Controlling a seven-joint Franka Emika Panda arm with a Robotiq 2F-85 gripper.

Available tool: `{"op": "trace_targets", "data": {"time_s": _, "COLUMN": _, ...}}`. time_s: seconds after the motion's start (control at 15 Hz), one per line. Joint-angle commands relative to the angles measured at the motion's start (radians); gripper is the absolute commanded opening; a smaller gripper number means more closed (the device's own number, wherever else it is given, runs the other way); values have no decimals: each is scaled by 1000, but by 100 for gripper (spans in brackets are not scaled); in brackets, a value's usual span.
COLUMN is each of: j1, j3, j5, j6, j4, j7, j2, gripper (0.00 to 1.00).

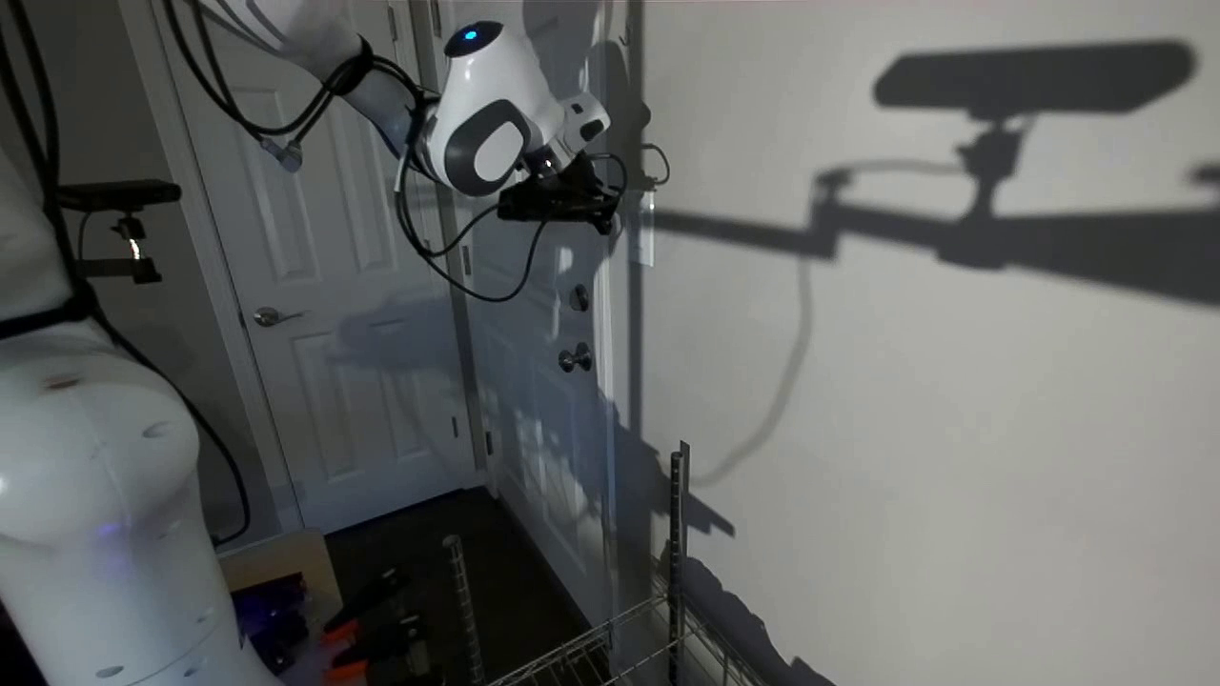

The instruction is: Push the light switch upwards

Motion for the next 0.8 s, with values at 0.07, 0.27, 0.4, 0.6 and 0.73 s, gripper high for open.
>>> {"op": "trace_targets", "data": {"time_s": 0.07, "j1": 43, "j3": -35, "j5": 43, "j6": 73, "j4": 25, "j7": -55, "j2": 47, "gripper": 6}}
{"op": "trace_targets", "data": {"time_s": 0.27, "j1": 51, "j3": -46, "j5": 35, "j6": 106, "j4": 48, "j7": -41, "j2": 80, "gripper": 6}}
{"op": "trace_targets", "data": {"time_s": 0.4, "j1": 53, "j3": -48, "j5": 31, "j6": 133, "j4": 64, "j7": -37, "j2": 98, "gripper": 6}}
{"op": "trace_targets", "data": {"time_s": 0.6, "j1": 47, "j3": -42, "j5": 13, "j6": 186, "j4": 80, "j7": -31, "j2": 123, "gripper": 6}}
{"op": "trace_targets", "data": {"time_s": 0.73, "j1": 42, "j3": -40, "j5": 3, "j6": 212, "j4": 86, "j7": -27, "j2": 136, "gripper": 5}}
